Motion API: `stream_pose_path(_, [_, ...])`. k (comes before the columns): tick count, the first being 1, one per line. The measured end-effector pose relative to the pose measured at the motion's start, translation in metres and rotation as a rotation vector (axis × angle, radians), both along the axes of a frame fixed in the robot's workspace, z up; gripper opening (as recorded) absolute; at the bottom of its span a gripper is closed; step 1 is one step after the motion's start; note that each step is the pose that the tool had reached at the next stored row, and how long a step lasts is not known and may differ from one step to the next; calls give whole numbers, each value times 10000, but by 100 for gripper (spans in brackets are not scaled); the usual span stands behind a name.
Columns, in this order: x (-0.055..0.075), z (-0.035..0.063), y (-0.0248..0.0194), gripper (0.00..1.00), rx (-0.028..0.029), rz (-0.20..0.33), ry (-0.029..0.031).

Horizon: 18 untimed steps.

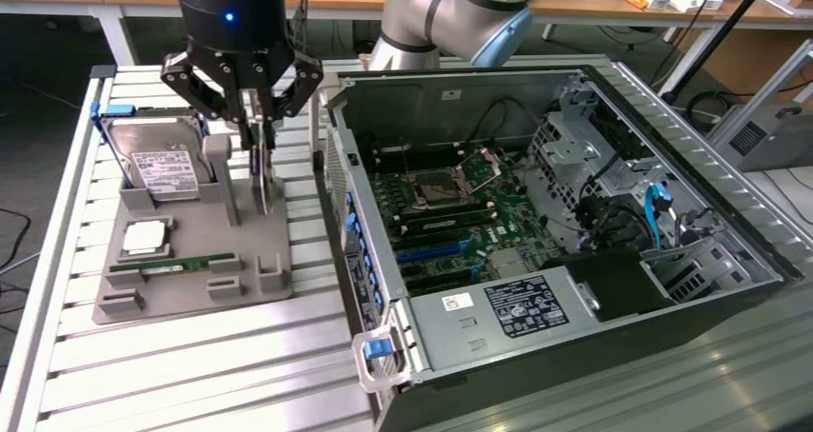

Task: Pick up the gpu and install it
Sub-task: 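Pick up the gpu and move the gpu toward the slot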

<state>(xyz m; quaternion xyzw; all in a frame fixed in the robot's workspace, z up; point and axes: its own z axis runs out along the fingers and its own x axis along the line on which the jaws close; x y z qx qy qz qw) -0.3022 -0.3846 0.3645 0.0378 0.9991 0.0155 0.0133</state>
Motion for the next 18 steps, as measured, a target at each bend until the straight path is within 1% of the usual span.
stream_pose_path(18, [0, 208, 0, 27, 25, 0, -1])
